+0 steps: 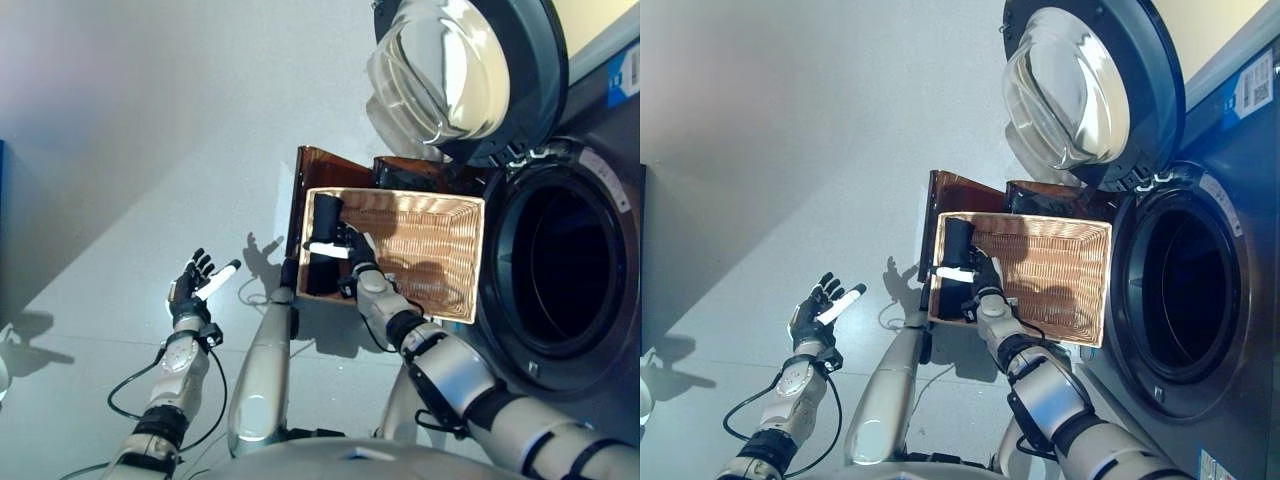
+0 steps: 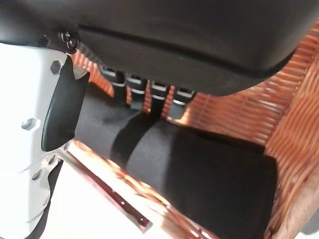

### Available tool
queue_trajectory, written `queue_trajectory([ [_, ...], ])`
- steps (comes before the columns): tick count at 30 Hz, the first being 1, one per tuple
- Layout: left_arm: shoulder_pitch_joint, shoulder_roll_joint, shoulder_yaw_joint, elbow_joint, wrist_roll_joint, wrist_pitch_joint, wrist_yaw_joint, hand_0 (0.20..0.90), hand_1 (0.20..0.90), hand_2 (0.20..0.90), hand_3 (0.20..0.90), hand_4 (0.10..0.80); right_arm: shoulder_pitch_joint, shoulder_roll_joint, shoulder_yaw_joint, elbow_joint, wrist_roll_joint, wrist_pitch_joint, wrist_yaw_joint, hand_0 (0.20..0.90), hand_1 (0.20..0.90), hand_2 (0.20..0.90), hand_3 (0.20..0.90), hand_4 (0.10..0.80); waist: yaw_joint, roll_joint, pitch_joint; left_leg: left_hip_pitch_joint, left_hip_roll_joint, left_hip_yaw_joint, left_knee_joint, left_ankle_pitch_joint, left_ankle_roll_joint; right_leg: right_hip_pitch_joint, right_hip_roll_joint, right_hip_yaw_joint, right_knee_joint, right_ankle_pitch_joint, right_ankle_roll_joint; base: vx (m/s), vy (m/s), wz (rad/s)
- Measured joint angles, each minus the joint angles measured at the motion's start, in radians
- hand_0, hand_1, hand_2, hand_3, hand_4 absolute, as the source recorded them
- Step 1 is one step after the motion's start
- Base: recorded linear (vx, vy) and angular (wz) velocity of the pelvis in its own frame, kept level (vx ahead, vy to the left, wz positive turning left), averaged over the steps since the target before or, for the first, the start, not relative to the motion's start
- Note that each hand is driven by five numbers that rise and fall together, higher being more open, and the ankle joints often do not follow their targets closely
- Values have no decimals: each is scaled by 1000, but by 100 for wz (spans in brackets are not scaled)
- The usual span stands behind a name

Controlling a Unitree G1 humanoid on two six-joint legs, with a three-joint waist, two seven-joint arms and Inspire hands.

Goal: Pick up the clothes and place them into the washing machine

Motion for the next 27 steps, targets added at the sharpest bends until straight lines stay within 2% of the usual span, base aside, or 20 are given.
queue_trajectory([
  [7,5,1,-3,-12,0,0,1,900,900,900,900,800,-4,3,-2,1,24,-2,0,900,900,900,900,800,-1,0,0,-24,0,1,41,-16,4,-10,1,4,10,1,0,-36,7,-1],
  [11,5,2,-5,-26,0,0,1,900,900,900,900,800,-23,6,-23,8,65,-5,1,900,900,900,900,800,-2,4,2,-82,-1,4,124,-49,8,-54,0,20,52,-4,0,-15,24,-4],
  [14,14,6,-7,-33,0,0,5,900,900,900,900,800,-34,6,-31,20,89,-5,-2,900,900,900,900,800,-5,6,3,-131,1,5,241,-114,14,-91,-7,44,145,-46,2,30,25,-1],
  [21,43,10,-7,-67,0,2,16,900,900,900,900,800,-59,2,-47,20,112,-31,-20,900,900,900,900,800,-26,12,4,-231,4,4,373,-156,16,-191,-3,86,233,-59,12,-28,22,-8],
  [22,44,10,-7,-68,0,1,16,900,900,900,900,800,-64,2,-52,20,122,-30,-21,848,848,848,848,763,-25,13,5,-239,3,5,383,-158,16,-198,-2,90,240,-59,12,-25,29,-3],
  [23,46,10,-7,-69,0,1,16,900,900,900,900,800,-68,2,-52,20,124,-30,-22,848,848,848,848,763,-26,13,5,-245,3,5,394,-162,16,-205,-1,96,248,-59,12,-16,27,-6],
  [24,48,10,-6,-69,-1,1,17,900,900,900,900,800,-72,2,-52,20,128,-33,-23,595,595,595,595,582,-26,13,5,-253,3,5,397,-162,16,-214,0,98,249,-60,14,-16,28,-7],
  [25,50,10,-7,-69,-1,2,17,900,900,900,900,800,-74,3,-53,20,134,-36,-23,510,510,510,510,522,-25,14,5,-256,4,4,401,-162,16,-218,0,98,251,-60,14,-15,28,-7],
  [26,54,10,-7,-69,-1,2,17,900,900,900,900,800,-73,3,-62,20,137,-42,-22,318,318,318,318,384,-25,14,6,-262,3,5,413,-164,15,-225,-1,102,261,-60,14,-16,18,-5],
  [27,56,11,-5,-72,-1,1,17,900,900,900,900,800,-78,3,-65,20,149,-43,-22,200,200,200,200,300,-25,14,5,-270,3,5,424,-167,16,-234,0,109,273,-60,14,0,0,0],
])
